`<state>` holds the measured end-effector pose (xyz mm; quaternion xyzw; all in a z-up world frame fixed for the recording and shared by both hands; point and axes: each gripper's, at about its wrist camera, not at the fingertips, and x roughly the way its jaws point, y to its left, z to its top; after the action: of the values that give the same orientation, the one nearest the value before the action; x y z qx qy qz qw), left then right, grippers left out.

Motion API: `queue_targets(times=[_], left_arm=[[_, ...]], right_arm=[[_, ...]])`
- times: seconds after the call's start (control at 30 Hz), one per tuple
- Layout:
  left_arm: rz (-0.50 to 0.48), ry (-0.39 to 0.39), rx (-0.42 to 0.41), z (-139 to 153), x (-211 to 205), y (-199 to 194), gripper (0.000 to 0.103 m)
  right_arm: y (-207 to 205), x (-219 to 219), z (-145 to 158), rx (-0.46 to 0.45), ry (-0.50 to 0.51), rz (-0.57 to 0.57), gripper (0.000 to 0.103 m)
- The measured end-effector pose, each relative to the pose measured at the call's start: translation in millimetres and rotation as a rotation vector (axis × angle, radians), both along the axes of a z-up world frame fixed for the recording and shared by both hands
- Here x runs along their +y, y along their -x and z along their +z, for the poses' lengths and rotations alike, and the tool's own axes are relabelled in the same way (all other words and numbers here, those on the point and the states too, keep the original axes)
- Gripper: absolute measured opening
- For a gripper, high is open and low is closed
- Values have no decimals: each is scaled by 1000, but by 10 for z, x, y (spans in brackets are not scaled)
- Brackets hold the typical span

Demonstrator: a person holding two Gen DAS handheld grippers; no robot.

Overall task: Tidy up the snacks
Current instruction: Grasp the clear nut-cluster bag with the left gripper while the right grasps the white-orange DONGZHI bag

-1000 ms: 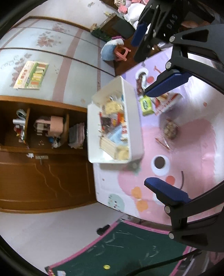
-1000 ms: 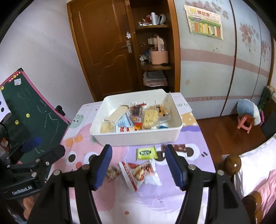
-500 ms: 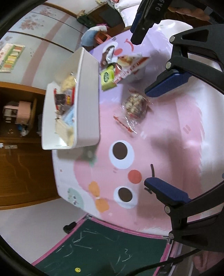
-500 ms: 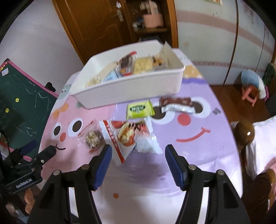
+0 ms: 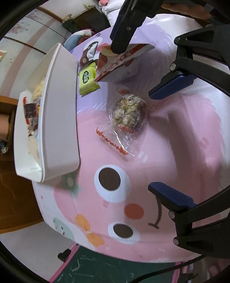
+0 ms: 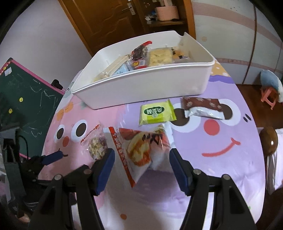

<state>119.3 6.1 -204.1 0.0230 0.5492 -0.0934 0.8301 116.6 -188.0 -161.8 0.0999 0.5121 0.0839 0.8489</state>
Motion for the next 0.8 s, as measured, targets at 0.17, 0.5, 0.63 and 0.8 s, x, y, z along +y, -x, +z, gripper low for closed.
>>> queue_targets(times=[0.17, 0.5, 0.63, 0.8], left_arm=[[-25, 42, 26, -107, -72, -164, 94], [-62, 51, 48, -257, -231, -375, 94], [-59, 46, 30, -269, -258, -415, 94], [-78, 5, -16, -242, -355, -403, 72]], right_arm=[[-160, 8, -200, 30, 7, 23, 73], [-347, -82, -451, 76, -104, 30, 92], [-354, 3, -458, 48, -44, 53, 92], [-357, 41, -458, 32, -26, 67, 81]])
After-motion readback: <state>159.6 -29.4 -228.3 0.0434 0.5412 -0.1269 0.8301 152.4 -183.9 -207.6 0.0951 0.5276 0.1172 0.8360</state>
